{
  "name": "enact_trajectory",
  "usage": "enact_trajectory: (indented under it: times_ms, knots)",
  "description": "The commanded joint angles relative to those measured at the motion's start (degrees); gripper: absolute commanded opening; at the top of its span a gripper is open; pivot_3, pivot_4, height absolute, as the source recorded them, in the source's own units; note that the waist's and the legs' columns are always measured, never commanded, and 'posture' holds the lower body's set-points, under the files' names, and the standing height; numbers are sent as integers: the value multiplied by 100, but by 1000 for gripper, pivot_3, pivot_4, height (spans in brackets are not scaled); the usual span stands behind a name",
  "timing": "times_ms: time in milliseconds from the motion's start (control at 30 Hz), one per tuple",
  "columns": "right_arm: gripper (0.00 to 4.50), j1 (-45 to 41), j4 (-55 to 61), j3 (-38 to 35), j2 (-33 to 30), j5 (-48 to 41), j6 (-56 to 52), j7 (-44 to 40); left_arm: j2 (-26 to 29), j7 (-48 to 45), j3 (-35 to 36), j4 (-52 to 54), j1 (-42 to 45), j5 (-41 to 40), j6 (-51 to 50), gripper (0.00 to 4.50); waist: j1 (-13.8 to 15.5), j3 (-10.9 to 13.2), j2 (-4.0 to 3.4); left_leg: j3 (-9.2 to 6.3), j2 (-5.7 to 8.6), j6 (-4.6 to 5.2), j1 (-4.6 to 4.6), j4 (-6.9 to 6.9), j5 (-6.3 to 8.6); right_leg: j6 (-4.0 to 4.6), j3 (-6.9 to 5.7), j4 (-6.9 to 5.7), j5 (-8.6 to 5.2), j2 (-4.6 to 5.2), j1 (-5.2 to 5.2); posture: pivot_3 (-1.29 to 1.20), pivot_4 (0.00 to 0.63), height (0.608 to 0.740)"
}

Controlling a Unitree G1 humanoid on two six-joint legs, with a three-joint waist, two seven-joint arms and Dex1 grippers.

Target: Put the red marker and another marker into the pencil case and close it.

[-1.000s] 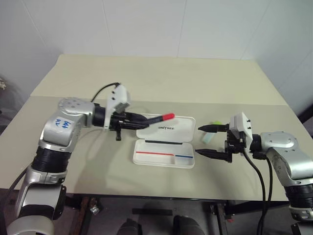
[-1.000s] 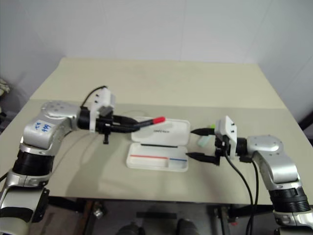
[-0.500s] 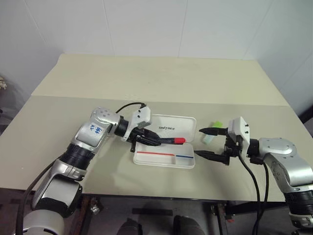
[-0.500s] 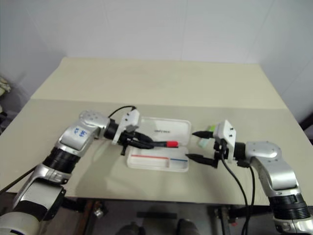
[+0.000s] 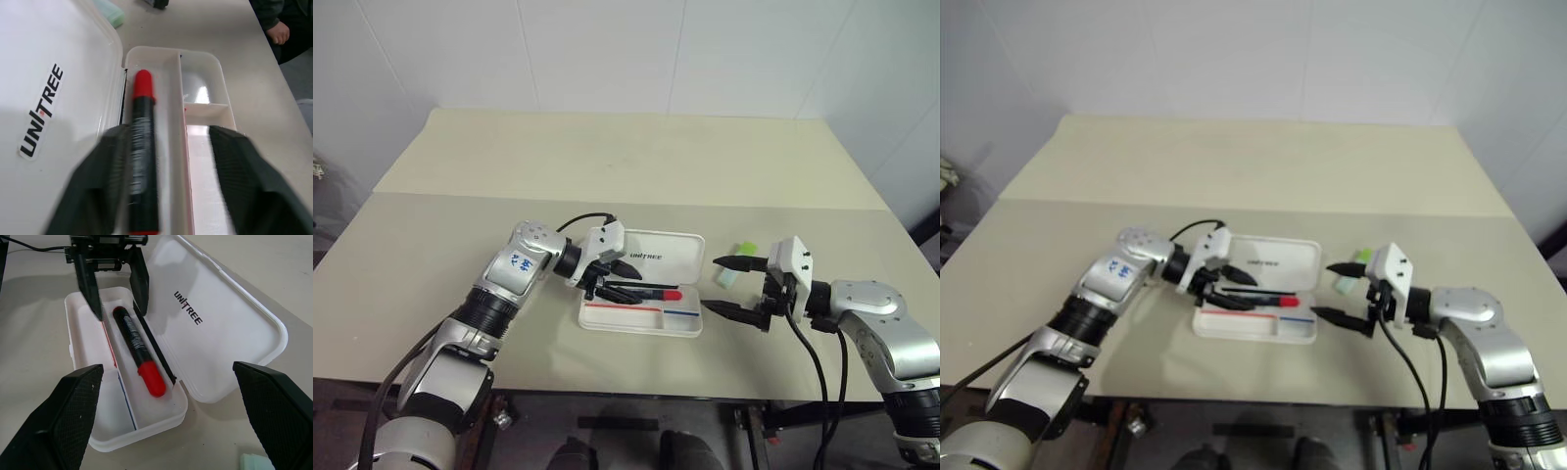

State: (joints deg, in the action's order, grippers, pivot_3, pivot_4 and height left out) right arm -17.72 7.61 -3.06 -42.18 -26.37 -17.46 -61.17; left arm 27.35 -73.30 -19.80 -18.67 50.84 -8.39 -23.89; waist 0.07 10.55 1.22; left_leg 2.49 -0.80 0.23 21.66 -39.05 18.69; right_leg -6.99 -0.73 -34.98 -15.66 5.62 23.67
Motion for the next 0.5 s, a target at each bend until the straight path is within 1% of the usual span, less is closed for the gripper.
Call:
enact_trajectory:
  times_ms: [33,67,100,167,300,500]
  knots:
    - [4500,-72,166,-121,29,-30,69,62,-42,-25,63,225,21,-46,-55,4003,0,0,0,0,0,0,0,0,0,0,0,0,0,0,0,0,150,740]
    - [4500,-97,156,-118,41,-29,67,80,-45,-22,69,241,15,-50,-72,4308,0,0,0,0,0,0,0,0,0,0,0,0,0,0,0,0,150,740]
    - [4500,-119,146,-119,58,-28,71,105,-49,-18,80,270,8,-63,-96,4481,0,0,0,0,0,0,0,0,0,0,0,-1,0,0,0,0,150,740]
    - [4500,-145,138,-112,77,-18,61,142,-47,-17,104,367,-16,-101,-165,4481,0,0,0,0,0,0,0,0,0,0,0,-1,0,0,0,0,150,740]
    - [4500,-121,190,-135,151,25,15,328,3,36,228,979,-234,-292,-450,4481,-5,0,0,-1,-2,-1,0,0,0,0,0,0,0,0,0,0,150,740]
    - [4500,-94,228,-201,311,196,0,863,48,429,717,2333,-941,-841,-960,4481,-13,0,0,-1,-6,-1,0,0,-1,0,4,-2,0,5,0,0,150,740]
